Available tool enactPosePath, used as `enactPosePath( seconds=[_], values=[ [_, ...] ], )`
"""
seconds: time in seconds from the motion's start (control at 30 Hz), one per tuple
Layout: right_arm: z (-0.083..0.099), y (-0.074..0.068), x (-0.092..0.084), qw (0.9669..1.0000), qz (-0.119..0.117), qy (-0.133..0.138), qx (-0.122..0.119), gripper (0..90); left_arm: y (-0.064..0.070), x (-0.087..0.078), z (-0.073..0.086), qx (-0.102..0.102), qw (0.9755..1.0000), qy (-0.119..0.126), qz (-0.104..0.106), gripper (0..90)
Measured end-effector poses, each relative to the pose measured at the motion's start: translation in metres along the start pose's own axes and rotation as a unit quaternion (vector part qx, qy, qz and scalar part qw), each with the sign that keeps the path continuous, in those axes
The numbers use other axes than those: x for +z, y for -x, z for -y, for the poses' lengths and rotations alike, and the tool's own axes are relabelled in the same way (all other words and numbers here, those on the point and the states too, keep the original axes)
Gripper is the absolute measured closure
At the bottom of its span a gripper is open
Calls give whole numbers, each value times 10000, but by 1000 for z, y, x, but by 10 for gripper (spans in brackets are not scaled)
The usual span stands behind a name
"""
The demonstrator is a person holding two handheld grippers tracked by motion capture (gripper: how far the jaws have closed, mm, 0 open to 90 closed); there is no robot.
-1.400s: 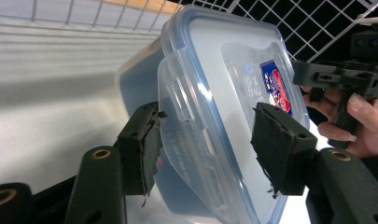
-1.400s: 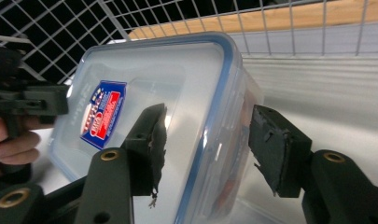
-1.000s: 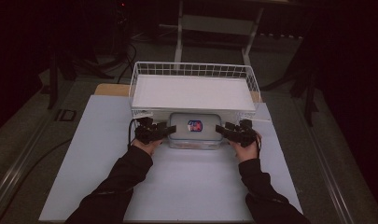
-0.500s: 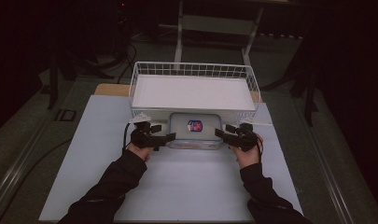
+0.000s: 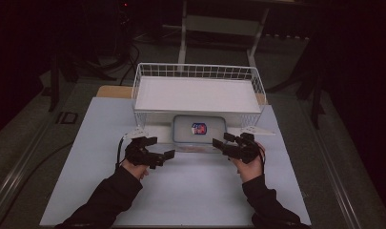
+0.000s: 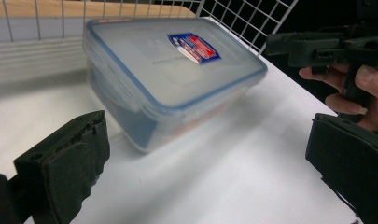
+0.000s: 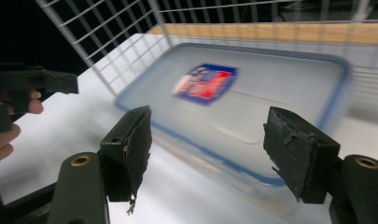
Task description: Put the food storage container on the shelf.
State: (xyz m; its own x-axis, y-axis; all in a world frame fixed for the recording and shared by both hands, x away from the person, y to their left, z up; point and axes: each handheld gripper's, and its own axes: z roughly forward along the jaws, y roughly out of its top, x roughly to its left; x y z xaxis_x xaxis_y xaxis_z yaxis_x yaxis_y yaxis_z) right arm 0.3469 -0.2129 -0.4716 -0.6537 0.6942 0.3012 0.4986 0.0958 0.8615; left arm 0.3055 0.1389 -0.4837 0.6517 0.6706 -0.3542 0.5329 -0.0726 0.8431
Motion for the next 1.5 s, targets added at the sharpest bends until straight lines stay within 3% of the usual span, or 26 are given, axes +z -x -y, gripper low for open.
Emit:
enactPosePath(
  seconds=[0.07, 0.17, 0.23, 0.4, 0.5, 0.63, 0.83, 0.9, 1.5],
  values=[
    [2, -10, 2, 9999, -96, -39, -54, 349, 5, -6, 9, 20, 10000, -46, 32, 0],
    [5, -18, 4, 9997, -226, -77, -104, 412, 10, -10, 18, 102, 9999, -78, -97, 0],
    [6, -21, 6, 9994, -292, -119, -119, 458, 11, -10, 20, 103, 9999, -113, -60, 0],
    [12, -23, 13, 9987, -419, -249, -169, 620, 17, -14, 27, 349, 9993, -105, -64, 0],
    [15, -22, 19, 9982, -445, -386, -139, 721, 20, -17, 30, 387, 9992, -35, -50, 0],
    [19, -19, 26, 9977, -360, -554, -116, 890, 20, -18, 33, 490, 9988, -54, -45, 0],
    [22, -14, 38, 9971, -149, -723, -208, 899, 19, -15, 34, 559, 9984, -34, -63, 0],
    [21, -14, 42, 9968, -179, -749, -210, 899, 19, -15, 35, 584, 9983, -47, -77, 0],
    [4, -5, 70, 9968, 104, -732, -290, 900, 14, -14, 38, 584, 9982, -60, -130, 0]
  ],
)
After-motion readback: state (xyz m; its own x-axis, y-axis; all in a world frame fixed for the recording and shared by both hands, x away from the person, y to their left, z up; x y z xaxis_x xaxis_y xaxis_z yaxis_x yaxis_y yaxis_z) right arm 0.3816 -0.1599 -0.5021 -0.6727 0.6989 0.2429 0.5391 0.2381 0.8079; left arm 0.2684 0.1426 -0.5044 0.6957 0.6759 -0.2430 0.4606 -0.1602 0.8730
